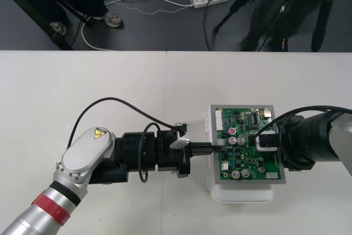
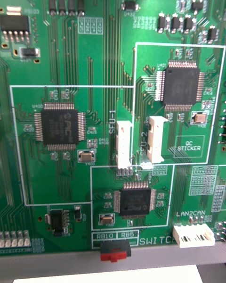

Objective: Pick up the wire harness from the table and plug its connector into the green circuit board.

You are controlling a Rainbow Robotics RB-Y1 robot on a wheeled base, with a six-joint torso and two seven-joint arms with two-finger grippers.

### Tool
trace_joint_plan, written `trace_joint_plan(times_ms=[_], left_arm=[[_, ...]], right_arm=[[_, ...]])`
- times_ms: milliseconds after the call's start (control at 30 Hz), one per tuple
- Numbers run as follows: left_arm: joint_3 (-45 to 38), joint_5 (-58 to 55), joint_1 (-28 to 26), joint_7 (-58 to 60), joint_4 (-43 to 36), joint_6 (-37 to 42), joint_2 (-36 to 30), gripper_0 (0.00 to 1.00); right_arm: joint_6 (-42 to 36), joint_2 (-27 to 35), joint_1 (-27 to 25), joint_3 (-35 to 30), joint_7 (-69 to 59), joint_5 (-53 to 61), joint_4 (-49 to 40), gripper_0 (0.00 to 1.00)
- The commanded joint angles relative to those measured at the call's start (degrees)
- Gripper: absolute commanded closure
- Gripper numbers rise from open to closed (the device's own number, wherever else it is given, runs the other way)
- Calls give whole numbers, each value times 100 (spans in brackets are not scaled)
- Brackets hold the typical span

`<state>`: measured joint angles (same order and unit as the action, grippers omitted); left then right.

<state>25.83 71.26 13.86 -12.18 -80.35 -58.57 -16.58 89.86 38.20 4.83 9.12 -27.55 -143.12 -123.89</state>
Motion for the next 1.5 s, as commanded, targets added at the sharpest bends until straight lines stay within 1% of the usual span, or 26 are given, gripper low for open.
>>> trace_joint_plan(times_ms=[33,233,267,300,333,367,400,467,600,833,1000,1033,1133,1267,1400,1433,1500], left_arm=[[204,-138,-67,383,-315,188,208,100],[204,-147,-76,418,-315,188,120,99],[204,-156,-67,418,-315,188,102,86],[204,-156,-76,418,-323,188,93,77],[195,-165,-67,418,-315,188,67,56],[177,-182,-76,418,-315,188,41,44],[168,-173,-76,418,-315,188,23,40],[151,-173,-76,418,-315,197,-21,35],[28,-173,-111,418,-332,188,-135,30],[-262,-147,-234,418,-385,56,-284,29],[-412,-42,-313,462,-552,47,-495,29],[-491,-42,-322,480,-605,47,-601,29],[-579,-33,-357,498,-693,12,-750,29],[-816,-33,-428,550,-877,-129,-979,29],[-1273,-33,-463,673,-956,-656,-1199,29],[-1335,-33,-463,682,-956,-735,-1225,29],[-1616,-33,-463,752,-965,-1087,-1278,29]], right_arm=[[14,-128,132,134,294,91,-109,0],[14,-137,132,134,294,83,-109,0],[14,-137,132,134,294,83,-109,0],[14,-137,132,134,294,91,-109,0],[14,-137,132,134,294,83,-109,0],[14,-128,132,134,294,74,-109,0],[14,-137,132,134,294,74,-109,0],[14,-128,132,134,294,56,-109,0],[14,-137,132,134,294,-5,-109,0],[14,-49,132,90,294,-49,-109,0],[14,197,79,-86,302,56,-109,0],[14,355,0,-217,320,258,-109,0],[14,584,-114,-455,346,654,-109,0],[14,918,-255,-947,408,1357,-109,0],[14,1243,-413,-1589,478,2192,-109,0],[14,1269,-431,-1650,487,2280,-109,0],[14,1366,-519,-1984,496,2640,-109,0]])
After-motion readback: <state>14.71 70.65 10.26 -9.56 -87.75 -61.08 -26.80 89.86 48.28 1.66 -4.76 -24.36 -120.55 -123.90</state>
